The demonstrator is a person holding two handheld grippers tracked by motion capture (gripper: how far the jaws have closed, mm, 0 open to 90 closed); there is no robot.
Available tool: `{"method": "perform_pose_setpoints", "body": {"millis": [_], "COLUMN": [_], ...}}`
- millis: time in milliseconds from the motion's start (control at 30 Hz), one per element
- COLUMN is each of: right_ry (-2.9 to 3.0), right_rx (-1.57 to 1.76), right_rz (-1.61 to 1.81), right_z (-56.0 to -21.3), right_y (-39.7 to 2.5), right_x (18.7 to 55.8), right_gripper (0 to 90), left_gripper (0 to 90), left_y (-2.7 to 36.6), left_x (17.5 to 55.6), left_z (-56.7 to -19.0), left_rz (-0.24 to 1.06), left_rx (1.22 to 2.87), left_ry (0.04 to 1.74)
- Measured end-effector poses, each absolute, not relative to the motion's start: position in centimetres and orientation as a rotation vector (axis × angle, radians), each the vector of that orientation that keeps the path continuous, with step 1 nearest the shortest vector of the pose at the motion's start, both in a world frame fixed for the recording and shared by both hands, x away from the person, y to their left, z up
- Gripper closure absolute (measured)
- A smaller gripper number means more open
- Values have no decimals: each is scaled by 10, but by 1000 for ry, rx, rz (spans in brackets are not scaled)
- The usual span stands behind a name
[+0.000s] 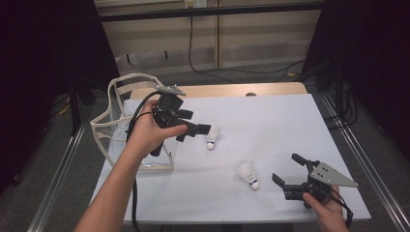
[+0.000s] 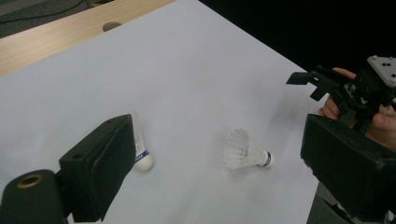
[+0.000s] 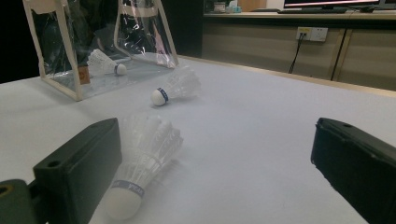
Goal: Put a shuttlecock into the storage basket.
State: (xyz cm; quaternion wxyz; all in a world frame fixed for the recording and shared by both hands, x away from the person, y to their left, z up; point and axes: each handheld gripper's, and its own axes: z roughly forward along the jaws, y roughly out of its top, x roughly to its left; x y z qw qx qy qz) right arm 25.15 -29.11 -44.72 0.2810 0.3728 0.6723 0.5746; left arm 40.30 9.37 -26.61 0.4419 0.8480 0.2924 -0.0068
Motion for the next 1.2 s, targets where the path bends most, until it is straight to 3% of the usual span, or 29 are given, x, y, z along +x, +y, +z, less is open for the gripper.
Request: {"method": "perform_pose_setpoints", "body": {"millis": [1200], "right_ry": [1803], "right_rx": [999], "right_rz": [1535], "right_z": [-448], "right_y": [-291], "right_x": [252], "right_gripper": [14], "left_gripper": [51], "left_y": [88], "left_x": [389], "left_z": [-321], "left_rz": [-35], "left_rx": [2160], "left_ry": [673]}}
